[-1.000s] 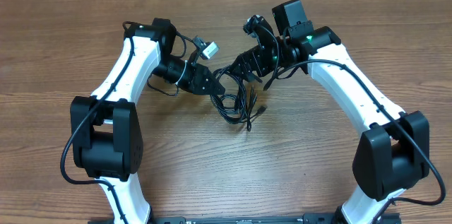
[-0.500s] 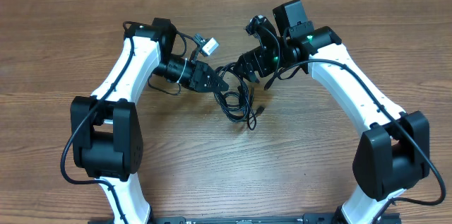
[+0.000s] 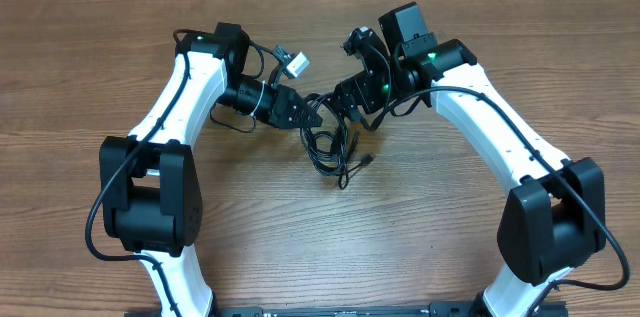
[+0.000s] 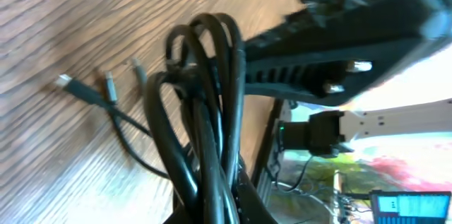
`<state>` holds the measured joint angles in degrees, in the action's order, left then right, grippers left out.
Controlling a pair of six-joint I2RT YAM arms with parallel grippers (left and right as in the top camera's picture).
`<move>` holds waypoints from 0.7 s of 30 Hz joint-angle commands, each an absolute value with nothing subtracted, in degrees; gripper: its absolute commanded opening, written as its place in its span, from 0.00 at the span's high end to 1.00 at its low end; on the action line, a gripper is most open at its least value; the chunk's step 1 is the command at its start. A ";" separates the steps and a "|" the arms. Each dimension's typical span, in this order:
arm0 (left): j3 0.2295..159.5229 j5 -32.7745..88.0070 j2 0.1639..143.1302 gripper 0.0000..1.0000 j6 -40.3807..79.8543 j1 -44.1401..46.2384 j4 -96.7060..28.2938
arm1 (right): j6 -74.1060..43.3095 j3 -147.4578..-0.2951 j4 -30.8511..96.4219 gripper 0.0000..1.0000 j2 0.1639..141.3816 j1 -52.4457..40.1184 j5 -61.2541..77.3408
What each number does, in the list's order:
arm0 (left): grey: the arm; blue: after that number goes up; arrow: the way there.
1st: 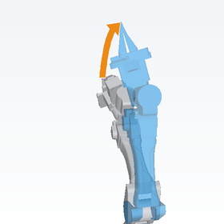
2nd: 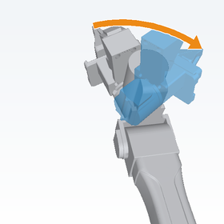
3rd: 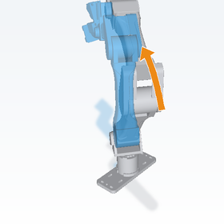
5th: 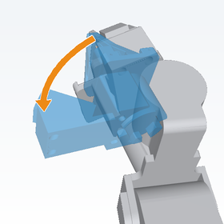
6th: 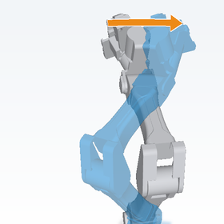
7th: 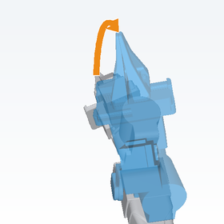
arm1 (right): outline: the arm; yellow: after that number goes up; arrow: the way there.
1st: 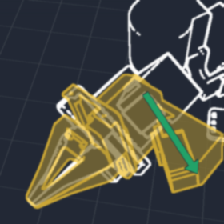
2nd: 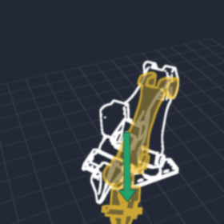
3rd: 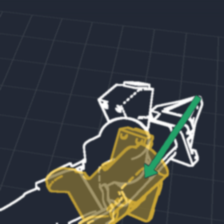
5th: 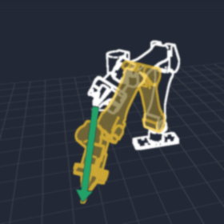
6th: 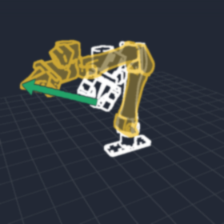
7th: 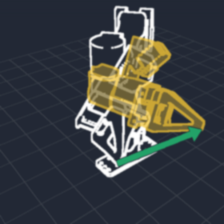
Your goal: Untangle cables
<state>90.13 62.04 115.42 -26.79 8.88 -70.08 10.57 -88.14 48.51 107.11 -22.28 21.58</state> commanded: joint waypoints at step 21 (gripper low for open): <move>90.28 62.50 115.61 0.96 -31.42 7.53 -73.43 | 10.79 -89.32 48.31 0.10 106.63 -23.73 16.40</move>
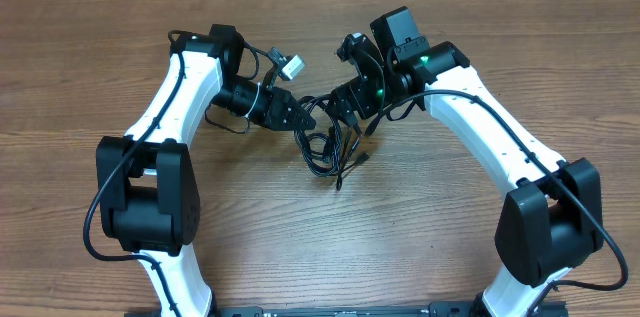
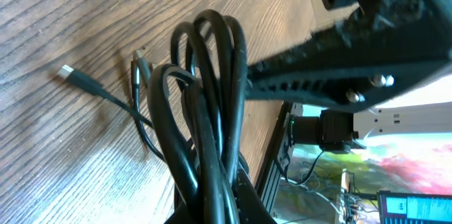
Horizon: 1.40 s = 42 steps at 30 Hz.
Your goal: Untangle cables
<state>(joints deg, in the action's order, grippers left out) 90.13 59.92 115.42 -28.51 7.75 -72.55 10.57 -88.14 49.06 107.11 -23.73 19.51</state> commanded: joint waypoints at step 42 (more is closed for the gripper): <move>90.28 90.65 115.61 0.96 -33.21 7.53 -74.19 | 10.55 -89.32 39.66 0.04 106.63 -23.73 10.79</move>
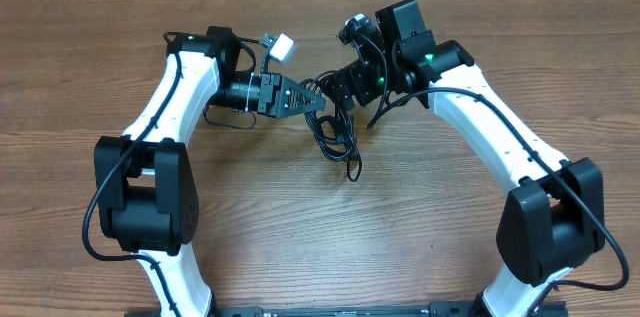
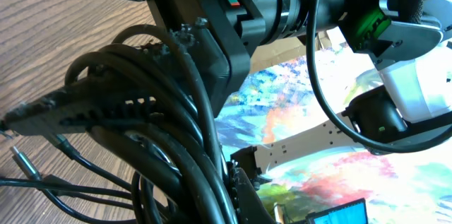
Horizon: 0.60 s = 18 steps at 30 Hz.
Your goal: Untangle cables
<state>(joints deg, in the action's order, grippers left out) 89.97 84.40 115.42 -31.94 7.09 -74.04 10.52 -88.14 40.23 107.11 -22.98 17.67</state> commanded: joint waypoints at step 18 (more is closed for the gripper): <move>90.28 80.34 115.61 0.96 -33.26 7.51 -75.88 | 10.33 -89.32 42.30 0.05 106.63 -6.44 0.73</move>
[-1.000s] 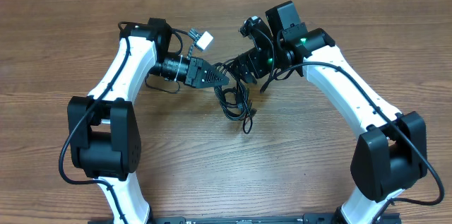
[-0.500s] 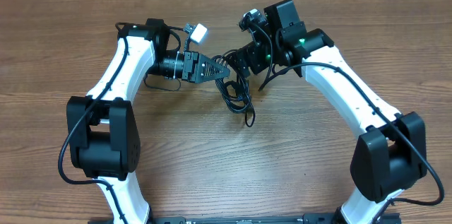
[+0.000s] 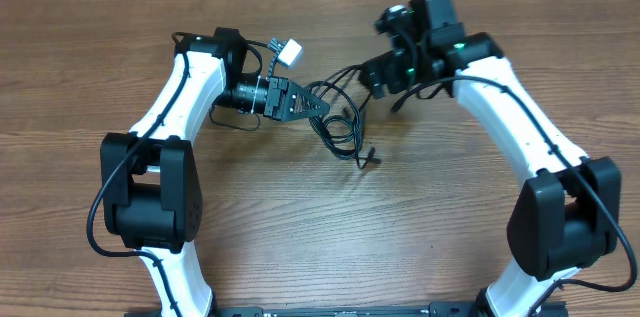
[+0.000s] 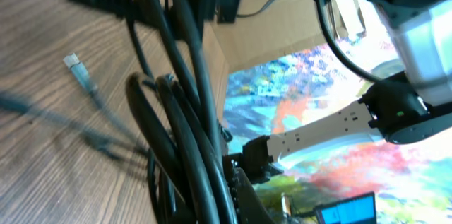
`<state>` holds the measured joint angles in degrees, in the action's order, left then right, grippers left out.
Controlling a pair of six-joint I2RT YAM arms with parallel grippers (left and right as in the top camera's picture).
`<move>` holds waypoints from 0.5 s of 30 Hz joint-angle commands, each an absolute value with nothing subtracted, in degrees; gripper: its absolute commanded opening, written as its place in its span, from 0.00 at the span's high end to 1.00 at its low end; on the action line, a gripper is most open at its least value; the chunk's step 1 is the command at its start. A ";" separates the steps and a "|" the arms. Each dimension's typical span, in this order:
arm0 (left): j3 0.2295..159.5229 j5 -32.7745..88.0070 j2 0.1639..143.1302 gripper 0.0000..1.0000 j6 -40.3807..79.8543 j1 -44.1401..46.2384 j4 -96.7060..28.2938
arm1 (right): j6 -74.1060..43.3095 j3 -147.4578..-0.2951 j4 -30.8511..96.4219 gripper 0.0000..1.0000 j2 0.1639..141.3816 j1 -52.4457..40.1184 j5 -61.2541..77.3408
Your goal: Untangle cables
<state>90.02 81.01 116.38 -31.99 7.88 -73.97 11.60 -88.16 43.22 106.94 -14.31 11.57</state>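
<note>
A bundle of black cables [image 3: 338, 129] hangs in loops between my two grippers, its lower loops touching the wooden table [image 3: 300, 217]. My left gripper [image 3: 310, 103] is shut on the bundle's left side. In the left wrist view the thick loops [image 4: 185, 132] run up out of its fingers [image 4: 244, 199]. My right gripper [image 3: 372, 74] is shut on strands that stretch across from the bundle. One plug end [image 3: 370, 160] lies on the table below the loops, and another plug [image 4: 74, 65] shows in the left wrist view.
A cardboard wall runs along the table's far edge. Both arm bases [image 3: 150, 207] stand at the near corners. The left arm's own black wiring [image 3: 228, 122] loops beside its wrist.
My right gripper has moved right and back, away from the left gripper, and strands now stretch between them. The loops and loose plug end lie farther right on the table.
At first both grippers were close together at the cable bundle in mid-table, and they stayed so. Then the left gripper had turned, with the bundle held farther back. Now the grippers are apart, with strands drawn out between them.
</note>
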 commanded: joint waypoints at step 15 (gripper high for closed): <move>90.28 65.80 115.61 0.96 -33.23 7.51 -76.12 | 10.33 -89.32 44.77 0.05 106.65 -4.47 6.11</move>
<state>90.06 73.17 116.38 -32.16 8.01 -75.02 11.62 -88.16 45.89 106.94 -6.57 9.65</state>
